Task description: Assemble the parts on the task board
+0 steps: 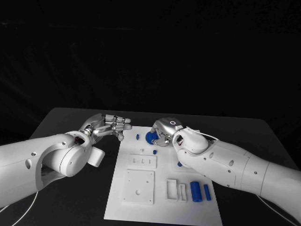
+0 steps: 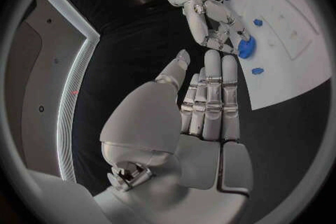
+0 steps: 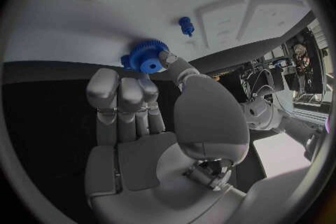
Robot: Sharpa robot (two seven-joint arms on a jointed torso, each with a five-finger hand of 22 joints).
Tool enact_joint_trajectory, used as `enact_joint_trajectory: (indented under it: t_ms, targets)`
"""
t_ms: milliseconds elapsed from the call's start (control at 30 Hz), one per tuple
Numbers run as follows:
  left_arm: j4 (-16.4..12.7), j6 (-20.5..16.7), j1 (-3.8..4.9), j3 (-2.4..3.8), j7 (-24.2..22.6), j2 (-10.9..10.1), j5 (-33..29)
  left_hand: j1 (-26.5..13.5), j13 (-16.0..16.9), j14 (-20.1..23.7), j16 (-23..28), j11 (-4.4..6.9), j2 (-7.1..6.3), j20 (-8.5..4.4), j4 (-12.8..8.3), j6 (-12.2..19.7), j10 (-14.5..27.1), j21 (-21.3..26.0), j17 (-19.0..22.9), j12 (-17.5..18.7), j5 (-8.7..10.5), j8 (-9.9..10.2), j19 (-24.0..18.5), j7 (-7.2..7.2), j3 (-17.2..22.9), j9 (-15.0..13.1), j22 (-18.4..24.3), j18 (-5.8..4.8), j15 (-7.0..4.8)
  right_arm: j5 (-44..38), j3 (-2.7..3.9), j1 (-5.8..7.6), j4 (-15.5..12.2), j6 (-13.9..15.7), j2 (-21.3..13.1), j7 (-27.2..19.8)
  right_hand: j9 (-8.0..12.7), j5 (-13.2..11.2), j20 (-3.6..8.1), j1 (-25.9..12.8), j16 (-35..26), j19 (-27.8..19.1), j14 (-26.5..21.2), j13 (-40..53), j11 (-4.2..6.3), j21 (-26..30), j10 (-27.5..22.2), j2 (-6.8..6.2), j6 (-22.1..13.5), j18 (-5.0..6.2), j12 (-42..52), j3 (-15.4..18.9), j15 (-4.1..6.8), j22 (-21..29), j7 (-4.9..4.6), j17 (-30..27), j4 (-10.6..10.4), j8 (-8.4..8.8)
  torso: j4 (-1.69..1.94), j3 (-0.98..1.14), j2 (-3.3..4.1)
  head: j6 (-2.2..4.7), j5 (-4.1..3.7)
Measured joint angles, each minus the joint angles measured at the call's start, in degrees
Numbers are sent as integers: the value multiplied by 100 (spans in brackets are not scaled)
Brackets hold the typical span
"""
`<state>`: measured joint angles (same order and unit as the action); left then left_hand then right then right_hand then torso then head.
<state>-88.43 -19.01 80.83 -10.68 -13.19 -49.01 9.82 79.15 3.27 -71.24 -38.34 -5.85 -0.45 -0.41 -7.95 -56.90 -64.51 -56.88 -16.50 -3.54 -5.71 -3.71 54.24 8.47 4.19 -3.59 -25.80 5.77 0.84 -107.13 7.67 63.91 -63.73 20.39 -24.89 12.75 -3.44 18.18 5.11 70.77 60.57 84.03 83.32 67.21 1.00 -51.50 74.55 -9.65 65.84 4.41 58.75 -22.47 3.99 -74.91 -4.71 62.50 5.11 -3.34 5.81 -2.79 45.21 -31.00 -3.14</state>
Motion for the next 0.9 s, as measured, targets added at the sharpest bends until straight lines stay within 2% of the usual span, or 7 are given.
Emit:
enact_joint_trajectory:
  t_ms: [133, 267, 367, 500, 533, 767, 900]
  targets:
    - [13, 0, 0, 0, 0, 16, 0, 0, 0, 0, 0, 0, 0, 0, 0, 0, 0, -36, -1, 0, 0, 0, 0, 0, 0, 0, 52, -2, 0, -2, -14, 0, 48, 2, 38, 0, -2, -56, 0, 0, 0, 0, 0, -16, 0, 34, 0, 0, -41, 0, -12, 25, 0, 0, -15, -12, -59, 3, 0, -2, -1, 1, -1]
    - [22, 1, 0, 0, 0, 29, 0, 0, 0, 0, 0, 0, 0, 0, 0, 0, 0, -39, -1, 0, 0, 0, 0, 0, 0, 0, 53, -3, 0, 0, -33, 2, 87, 0, 65, 0, -22, -65, 0, -14, -13, 0, 0, -46, -1, 69, -2, -7, -94, 0, -64, 94, 0, 0, -4, -26, -208, 5, 1, -2, 0, -4, -1]
    - [25, 1, 0, 0, 0, 33, 0, 0, 0, 0, 0, 0, 0, 0, 0, 0, 0, -40, -1, 0, 0, 0, 0, 0, 0, 0, 53, -4, 0, 14, -44, 3, 127, -6, 73, 6, -37, -110, 0, -331, -39, 0, 0, -86, -20, 101, -23, 6, -267, -1, -110, 198, 0, 0, -31, -42, -465, 5, 3, -2, -1, -10, 5]
    - [31, 1, 0, 0, 0, 35, 0, 0, 0, 0, 0, 0, 0, 0, 0, 0, 0, -40, -1, 0, 0, 0, 0, 0, 0, 0, 53, -5, 0, 47, -56, 3, 147, -10, 78, 9, -36, -300, 0, -459, -39, 0, 0, -117, -49, 134, -53, 31, -392, 0, -110, 760, 0, 0, -55, -36, -1019, -19, 0, -3, -2, -14, 16]
    - [32, 1, 0, 0, 0, 35, 0, 0, 0, 0, 0, 0, 0, 0, 0, 0, 0, -40, -1, 0, 0, 0, 0, 0, 0, 0, 53, -6, 0, 61, -57, 3, 147, -10, 79, 9, -24, -354, 0, -445, -39, 0, 0, -125, -49, 154, -53, 20, -392, -1, -110, 853, 0, 0, -55, -29, -1219, -19, 0, -3, -3, -14, 17]
    - [40, 1, 0, 0, 1, 35, 1, 0, 0, 0, 0, 0, 0, 0, 0, 0, 0, -40, -2, 0, 0, 0, 0, 0, 0, 0, 53, -13, 0, 149, -66, -3, 96, 42, 26, 7, -18, -442, 0, -417, -39, 0, 0, -132, -50, 167, -53, -9, -451, 0, -110, 1227, 0, 0, -54, 4, -1652, -21, -9, 2, -4, -15, 23]
    - [49, 1, 0, 0, 1, 33, 1, 0, 0, 0, 0, 0, 0, 0, 0, 0, 0, -40, -2, 0, 0, 0, 0, 0, 0, 0, 53, -19, 0, 209, -66, -4, -39, 155, -69, 2, -21, -442, 0, -386, -39, 0, 0, -129, -50, 167, -53, -39, -472, 0, -110, 1304, 0, 0, -72, 21, -1729, -32, -12, 8, -4, -11, 27]
